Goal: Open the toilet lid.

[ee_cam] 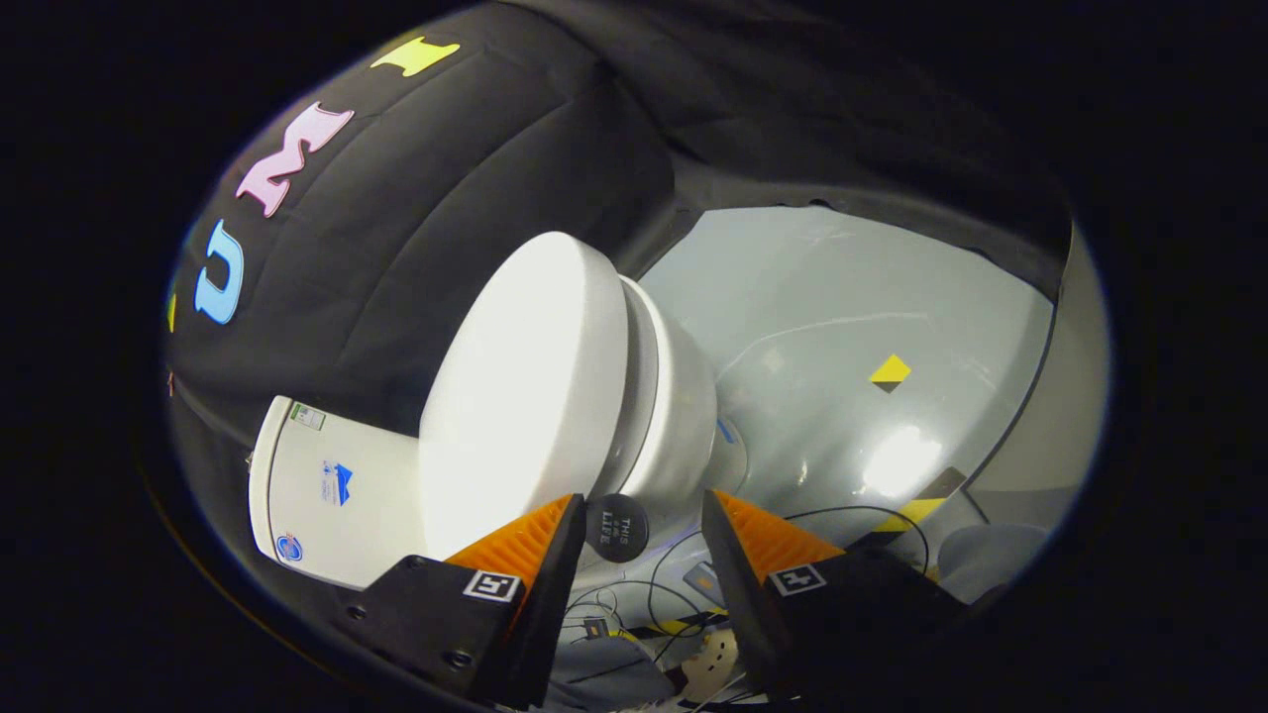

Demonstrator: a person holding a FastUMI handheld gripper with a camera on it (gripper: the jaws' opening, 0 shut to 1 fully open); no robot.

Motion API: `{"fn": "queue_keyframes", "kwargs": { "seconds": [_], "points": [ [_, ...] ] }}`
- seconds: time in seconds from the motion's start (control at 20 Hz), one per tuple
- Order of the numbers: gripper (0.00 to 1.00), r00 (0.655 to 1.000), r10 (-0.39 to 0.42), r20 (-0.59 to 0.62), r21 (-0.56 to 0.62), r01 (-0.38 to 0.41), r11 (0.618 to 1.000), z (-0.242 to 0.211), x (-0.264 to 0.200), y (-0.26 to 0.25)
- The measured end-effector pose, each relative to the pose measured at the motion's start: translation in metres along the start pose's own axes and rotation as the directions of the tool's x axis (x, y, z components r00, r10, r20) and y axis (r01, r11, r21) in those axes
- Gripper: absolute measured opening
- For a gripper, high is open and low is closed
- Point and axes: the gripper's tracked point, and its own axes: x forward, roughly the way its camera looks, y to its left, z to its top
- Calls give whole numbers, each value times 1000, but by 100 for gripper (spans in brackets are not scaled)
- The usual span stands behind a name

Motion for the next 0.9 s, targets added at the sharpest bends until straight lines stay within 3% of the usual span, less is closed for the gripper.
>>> {"fn": "queue_keyframes", "kwargs": {
  "seconds": [0.15,0.25,0.5,0.55,0.7,0.8,0.9],
  "points": [
    [76,999,18,-47,-1,-18,1000,-12,13,3],
    [40,999,38,-36,-3,-38,999,-8,12,10],
    [41,999,48,-24,5,-48,999,-6,32,10],
    [25,998,47,-47,-1,-47,999,-7,19,8],
    [25,998,59,-15,-6,-59,998,-2,15,12],
    [7,998,51,-33,-9,-51,999,-5,10,12],
    [7,998,49,-31,-22,-50,999,-3,10,14]
  ]
}}
